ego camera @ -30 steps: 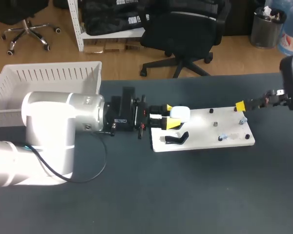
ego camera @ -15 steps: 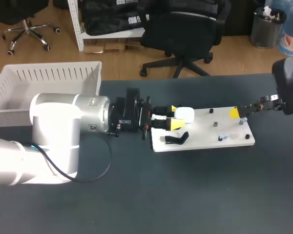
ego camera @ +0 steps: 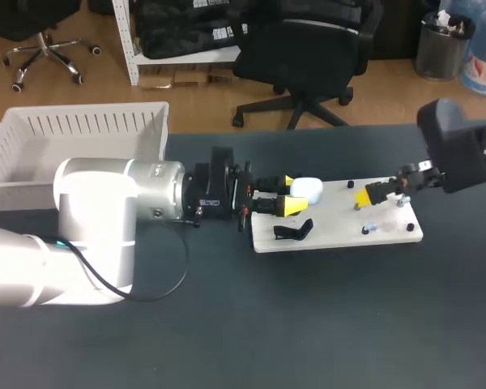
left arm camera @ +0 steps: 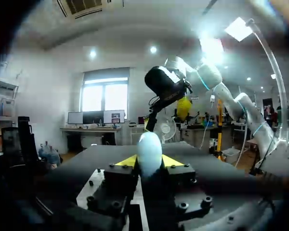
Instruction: Pick up each earbud case from the left stands, insert the matching earbuds, close the lid, and place the case in the box.
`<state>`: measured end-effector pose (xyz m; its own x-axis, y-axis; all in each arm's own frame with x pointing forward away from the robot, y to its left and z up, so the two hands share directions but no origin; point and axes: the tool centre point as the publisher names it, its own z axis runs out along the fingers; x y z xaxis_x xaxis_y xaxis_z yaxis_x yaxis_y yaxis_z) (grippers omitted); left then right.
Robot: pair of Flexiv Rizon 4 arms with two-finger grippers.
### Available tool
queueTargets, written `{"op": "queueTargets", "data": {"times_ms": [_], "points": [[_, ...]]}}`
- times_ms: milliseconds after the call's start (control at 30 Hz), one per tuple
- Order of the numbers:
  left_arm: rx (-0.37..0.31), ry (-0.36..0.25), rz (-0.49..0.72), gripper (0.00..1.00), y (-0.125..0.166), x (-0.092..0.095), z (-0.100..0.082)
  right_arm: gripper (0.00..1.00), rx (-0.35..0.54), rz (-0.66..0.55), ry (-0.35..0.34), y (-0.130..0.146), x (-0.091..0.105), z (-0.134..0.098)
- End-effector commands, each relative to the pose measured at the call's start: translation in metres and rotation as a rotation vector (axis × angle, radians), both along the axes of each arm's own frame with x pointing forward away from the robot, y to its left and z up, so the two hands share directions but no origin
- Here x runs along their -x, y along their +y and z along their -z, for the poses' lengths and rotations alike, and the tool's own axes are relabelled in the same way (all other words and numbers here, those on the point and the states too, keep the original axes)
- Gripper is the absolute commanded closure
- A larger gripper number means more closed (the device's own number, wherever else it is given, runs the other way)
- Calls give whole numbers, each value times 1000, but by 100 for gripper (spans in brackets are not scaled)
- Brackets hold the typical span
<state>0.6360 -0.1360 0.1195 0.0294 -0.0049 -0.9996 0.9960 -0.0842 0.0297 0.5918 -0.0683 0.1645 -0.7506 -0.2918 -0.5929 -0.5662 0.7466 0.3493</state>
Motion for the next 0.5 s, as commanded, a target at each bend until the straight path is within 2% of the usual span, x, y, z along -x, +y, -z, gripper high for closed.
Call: {"op": "queueTargets", "data": {"times_ms": [33, 500], "points": [[-3, 1, -5, 100, -1, -1, 0, 0, 5, 10, 16, 10, -2, 3], [-20, -10, -18, 100, -1, -2, 0, 0, 7, 11, 70, 39, -5, 12]]}}
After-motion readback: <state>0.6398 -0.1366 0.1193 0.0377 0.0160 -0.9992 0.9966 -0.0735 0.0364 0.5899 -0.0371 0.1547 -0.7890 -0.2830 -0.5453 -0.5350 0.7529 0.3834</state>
